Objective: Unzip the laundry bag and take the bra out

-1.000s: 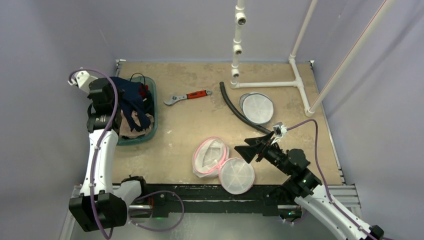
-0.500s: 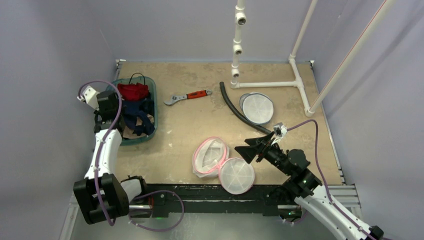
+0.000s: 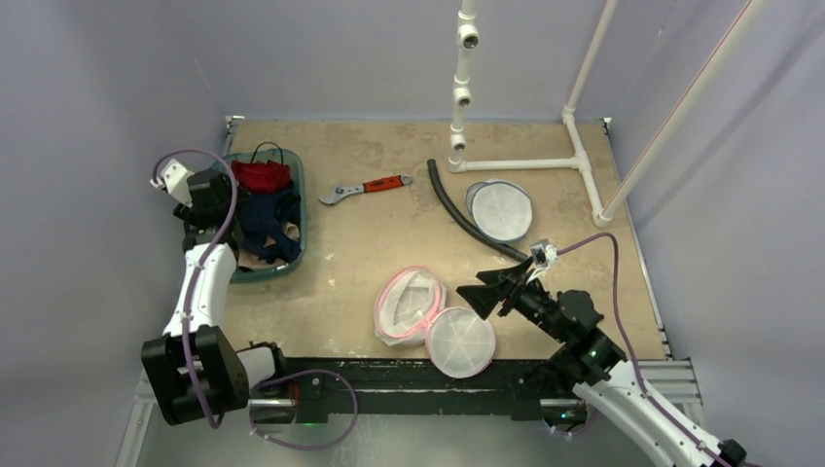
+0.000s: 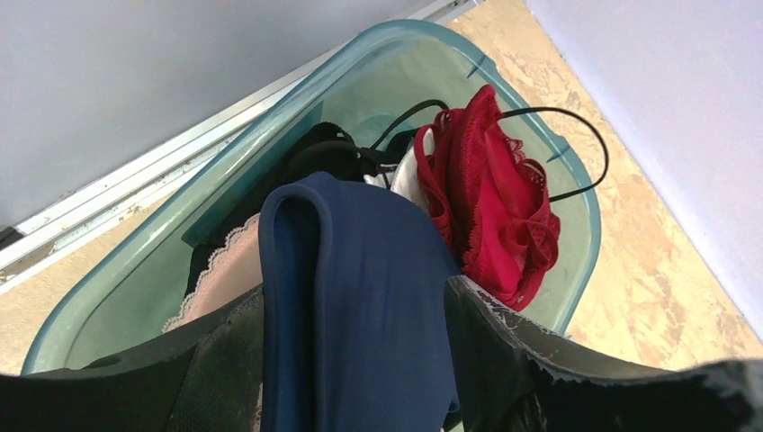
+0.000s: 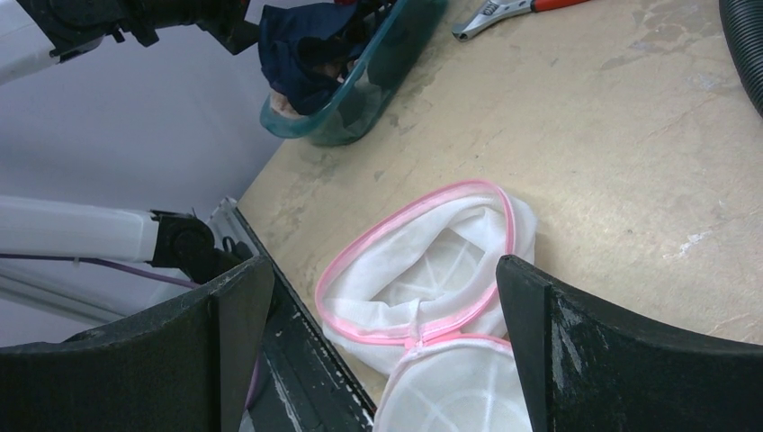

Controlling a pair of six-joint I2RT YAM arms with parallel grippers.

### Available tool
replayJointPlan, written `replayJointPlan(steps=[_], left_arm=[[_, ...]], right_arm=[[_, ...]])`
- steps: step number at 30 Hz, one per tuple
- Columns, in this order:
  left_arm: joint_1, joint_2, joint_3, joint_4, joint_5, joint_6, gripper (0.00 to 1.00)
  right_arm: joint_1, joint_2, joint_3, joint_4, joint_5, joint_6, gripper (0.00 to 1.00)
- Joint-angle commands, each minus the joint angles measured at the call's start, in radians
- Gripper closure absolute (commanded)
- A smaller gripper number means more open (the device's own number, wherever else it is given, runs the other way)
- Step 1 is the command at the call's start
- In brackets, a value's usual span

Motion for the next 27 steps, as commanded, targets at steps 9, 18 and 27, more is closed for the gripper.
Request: replayJointPlan(steps=[9, 18, 27], left_arm=[[-0.011, -0.21, 0.209, -0.254, 0.047, -0.046, 0.34], [-0.02, -0.263, -0.047, -0.172, 0.277, -0.109, 0.91], [-0.027, -0.302, -0.157, -0.105, 0.323, -0.064, 0.97]], right_arm=[[-0.001, 0.022, -0.001, 0.052, -0.006, -0.007, 0.04], [-0.001, 0.106, -0.01, 0.135, -0.037, 0.013, 0.04], [-0.001, 0.101, 0.03, 0.014, 0.045, 0.018, 0.04]])
